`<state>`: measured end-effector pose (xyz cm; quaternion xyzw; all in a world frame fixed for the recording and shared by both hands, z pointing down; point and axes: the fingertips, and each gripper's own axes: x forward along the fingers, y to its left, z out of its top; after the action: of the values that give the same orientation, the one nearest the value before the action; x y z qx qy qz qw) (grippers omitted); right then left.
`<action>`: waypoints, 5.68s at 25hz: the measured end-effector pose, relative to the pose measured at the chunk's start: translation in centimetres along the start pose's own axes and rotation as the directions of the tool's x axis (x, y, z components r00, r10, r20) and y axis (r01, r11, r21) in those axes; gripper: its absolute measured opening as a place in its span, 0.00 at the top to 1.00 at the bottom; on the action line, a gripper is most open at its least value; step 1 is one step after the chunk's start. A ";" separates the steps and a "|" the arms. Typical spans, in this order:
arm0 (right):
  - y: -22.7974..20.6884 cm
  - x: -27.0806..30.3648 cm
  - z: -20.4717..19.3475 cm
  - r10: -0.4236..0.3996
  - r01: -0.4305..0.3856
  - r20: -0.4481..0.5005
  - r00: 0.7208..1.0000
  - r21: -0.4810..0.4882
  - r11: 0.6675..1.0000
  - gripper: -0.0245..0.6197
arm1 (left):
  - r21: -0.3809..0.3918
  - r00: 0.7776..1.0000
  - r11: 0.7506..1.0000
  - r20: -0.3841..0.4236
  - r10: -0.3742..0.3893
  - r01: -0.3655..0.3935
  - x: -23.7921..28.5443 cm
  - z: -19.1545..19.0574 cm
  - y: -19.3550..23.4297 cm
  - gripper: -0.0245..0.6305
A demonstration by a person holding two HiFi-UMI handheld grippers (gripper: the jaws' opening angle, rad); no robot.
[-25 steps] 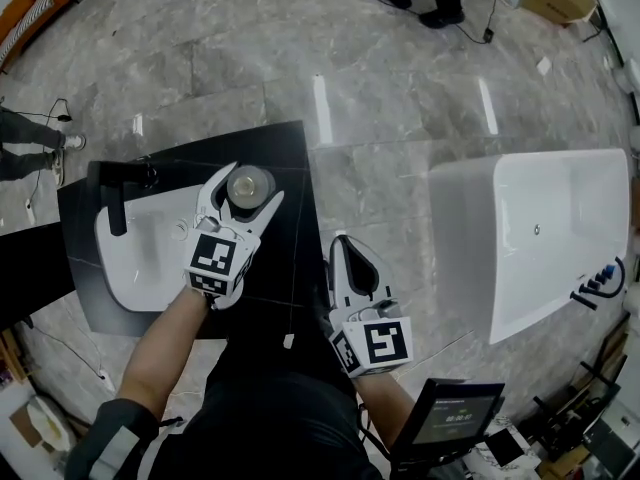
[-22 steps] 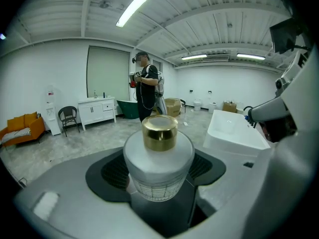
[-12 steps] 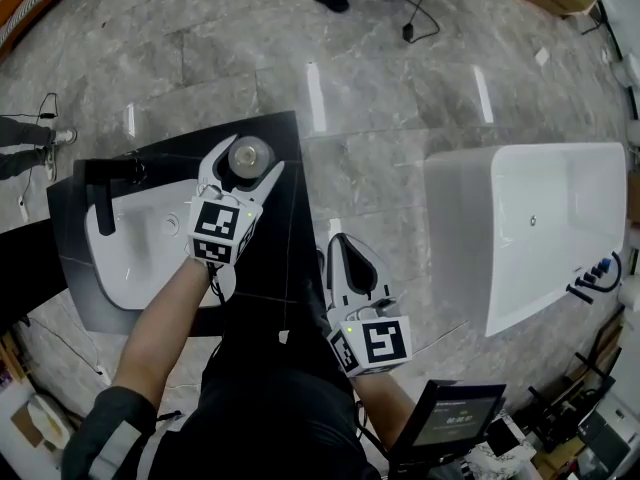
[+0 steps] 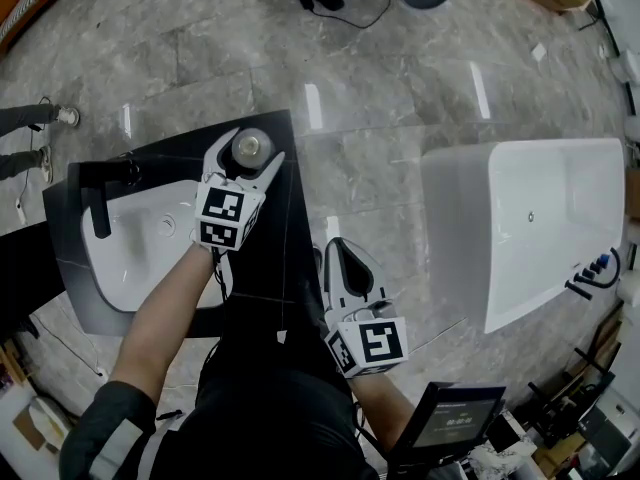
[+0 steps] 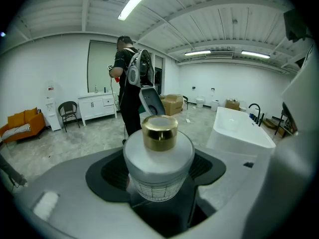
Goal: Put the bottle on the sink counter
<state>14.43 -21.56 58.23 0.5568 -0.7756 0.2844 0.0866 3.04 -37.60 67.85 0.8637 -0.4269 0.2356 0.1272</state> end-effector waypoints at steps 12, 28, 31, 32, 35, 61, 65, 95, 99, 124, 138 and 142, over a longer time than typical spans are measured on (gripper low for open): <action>0.2 0.3 -0.7 0.003 -0.003 -0.021 1.000 0.001 1.000 0.97 | 0.001 1.000 1.000 -0.019 0.004 -0.004 1.1 -0.9 0.4 0.45; 0.4 0.5 -1.6 0.009 -0.008 -0.042 0.999 0.012 1.000 0.97 | -0.005 0.999 1.000 -0.042 -0.005 0.004 3.1 -1.9 0.3 0.45; 0.3 0.5 -1.8 0.011 -0.010 -0.042 0.999 0.013 1.000 0.97 | -0.001 0.999 1.000 -0.036 -0.003 0.003 3.2 -2.0 0.4 0.45; 0.3 0.5 -1.8 0.011 -0.010 -0.042 0.999 0.013 1.000 0.97 | 0.002 0.999 1.000 -0.035 -0.003 0.003 3.2 -2.1 0.4 0.45; 0.4 0.4 -1.8 0.008 -0.008 -0.039 0.999 0.013 1.000 0.97 | 0.002 0.999 1.000 -0.043 0.000 0.000 3.1 -2.3 0.4 0.45; 6.8 -1.1 -0.5 0.132 -0.131 0.003 0.991 -0.053 0.990 0.97 | -0.158 0.996 0.987 0.092 -0.003 0.017 -11.9 0.7 -1.0 0.44; 7.9 -2.1 -0.4 0.144 -0.143 0.011 0.989 -0.068 0.987 0.97 | -0.198 0.987 0.978 0.160 -0.034 0.066 -15.7 1.9 -2.9 0.51; 17.3 -10.4 6.2 0.285 -0.259 0.150 0.947 -0.175 0.950 0.97 | -0.325 0.930 0.925 0.362 -0.070 0.196 -34.5 8.0 -9.3 0.93; 18.1 -11.8 7.5 0.292 -0.260 0.176 0.940 -0.185 0.948 0.97 | -0.335 0.911 0.914 0.404 -0.080 0.228 -36.1 9.6 -10.0 0.96; 21.5 -15.9 13.2 0.340 -0.228 0.339 0.877 -0.328 0.917 0.97 | -0.350 0.874 0.901 0.482 -0.063 0.258 -37.8 12.8 -10.0 0.96; 21.0 -15.3 13.4 0.335 -0.219 0.343 0.878 -0.334 0.917 0.97 | -0.344 0.876 0.906 0.479 -0.056 0.245 -37.0 13.0 -9.1 0.96; 20.8 -14.8 13.3 0.333 -0.223 0.338 0.880 -0.324 0.919 0.97 | -0.346 0.881 0.905 0.468 -0.064 0.249 -36.4 12.8 -9.0 0.96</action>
<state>3.27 -12.16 33.45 0.4659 -0.8816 0.0676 -0.0337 -5.08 -12.93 37.92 0.8828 -0.4106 -0.0714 0.2169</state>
